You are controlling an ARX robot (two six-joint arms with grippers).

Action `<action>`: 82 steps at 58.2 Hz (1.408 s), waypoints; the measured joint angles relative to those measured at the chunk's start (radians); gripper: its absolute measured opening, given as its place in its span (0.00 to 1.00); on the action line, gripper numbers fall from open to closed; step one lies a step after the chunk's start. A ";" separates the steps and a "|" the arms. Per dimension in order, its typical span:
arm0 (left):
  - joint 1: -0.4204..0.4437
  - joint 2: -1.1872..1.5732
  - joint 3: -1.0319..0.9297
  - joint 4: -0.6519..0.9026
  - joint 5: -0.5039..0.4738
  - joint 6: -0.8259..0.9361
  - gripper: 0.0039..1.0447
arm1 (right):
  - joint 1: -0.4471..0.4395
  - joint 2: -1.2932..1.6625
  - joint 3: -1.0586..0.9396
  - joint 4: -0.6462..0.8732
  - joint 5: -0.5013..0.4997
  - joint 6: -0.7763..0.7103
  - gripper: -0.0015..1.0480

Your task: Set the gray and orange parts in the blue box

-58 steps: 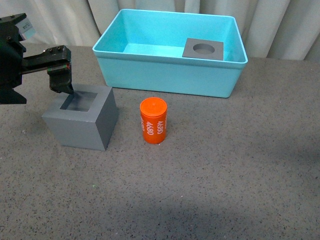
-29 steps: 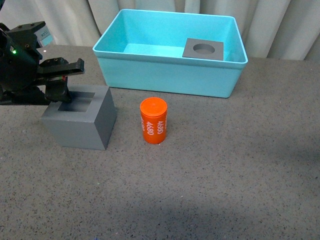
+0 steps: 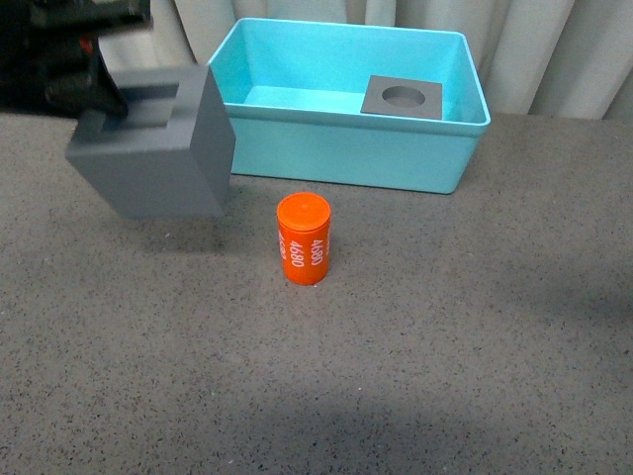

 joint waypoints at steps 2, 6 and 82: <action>-0.005 -0.013 0.010 0.007 -0.014 -0.003 0.17 | 0.000 0.000 0.000 0.000 0.000 0.000 0.91; -0.011 -0.021 0.051 0.008 -0.041 -0.008 0.17 | 0.000 0.000 0.000 0.000 0.000 0.000 0.91; -0.014 0.592 0.796 -0.145 0.050 0.068 0.17 | 0.000 0.000 0.000 0.000 0.000 0.000 0.91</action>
